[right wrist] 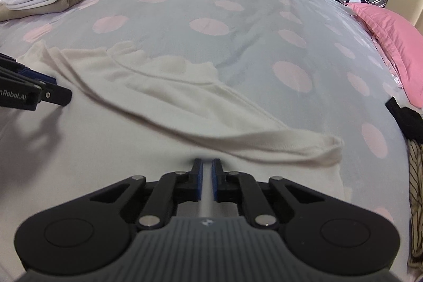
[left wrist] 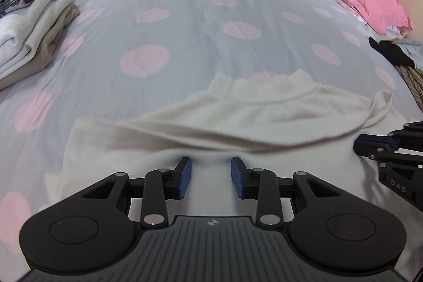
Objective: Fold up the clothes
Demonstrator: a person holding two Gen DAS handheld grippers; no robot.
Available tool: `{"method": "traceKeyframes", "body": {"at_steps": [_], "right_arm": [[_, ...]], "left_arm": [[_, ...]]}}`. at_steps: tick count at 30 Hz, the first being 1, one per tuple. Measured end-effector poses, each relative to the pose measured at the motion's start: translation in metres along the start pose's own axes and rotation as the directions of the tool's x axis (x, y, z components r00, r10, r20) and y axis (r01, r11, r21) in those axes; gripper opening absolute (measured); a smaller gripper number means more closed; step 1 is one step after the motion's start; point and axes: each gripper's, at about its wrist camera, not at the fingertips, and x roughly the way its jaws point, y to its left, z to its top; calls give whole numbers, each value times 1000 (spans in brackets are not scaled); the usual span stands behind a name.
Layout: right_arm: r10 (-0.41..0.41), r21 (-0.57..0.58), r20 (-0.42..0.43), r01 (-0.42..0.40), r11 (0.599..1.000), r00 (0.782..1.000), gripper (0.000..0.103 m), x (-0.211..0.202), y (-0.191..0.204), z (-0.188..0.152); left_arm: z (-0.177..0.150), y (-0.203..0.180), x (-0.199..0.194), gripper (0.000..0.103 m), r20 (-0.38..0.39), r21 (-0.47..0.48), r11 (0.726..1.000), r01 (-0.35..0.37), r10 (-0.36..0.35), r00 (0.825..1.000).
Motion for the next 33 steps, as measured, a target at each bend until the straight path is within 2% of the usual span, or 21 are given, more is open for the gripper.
{"method": "traceKeyframes", "body": {"at_steps": [9, 14, 19, 21, 23, 27, 33], "right_arm": [[-13, 13, 19, 13, 1000, 1000, 8, 21, -10, 34], [-24, 58, 0, 24, 998, 1000, 9, 6, -20, 23], [-34, 102, -19, 35, 994, 999, 10, -9, -31, 12], [-37, 120, -26, 40, 992, 999, 15, -15, -36, 8], [-41, 137, -34, 45, 989, 999, 26, -21, -40, 3], [-50, 176, -48, 58, 983, 998, 29, -34, -48, -9], [-72, 243, -63, 86, 966, 995, 41, -59, -61, -41]], "left_arm": [[27, 6, 13, 30, 62, -4, 1000, -1, 1, 998], [35, 14, 13, 30, 69, -20, 1000, -18, 19, 997], [29, 25, -10, 30, 86, -25, 999, -37, 40, 996], [22, 31, -22, 31, 81, -38, 998, -52, 55, 995], [14, 38, -34, 31, 71, -60, 996, -60, 64, 995], [-4, 46, -55, 31, 48, -79, 995, -69, 73, 996], [-30, 46, -76, 31, 15, -92, 993, -79, 81, 997]]}}
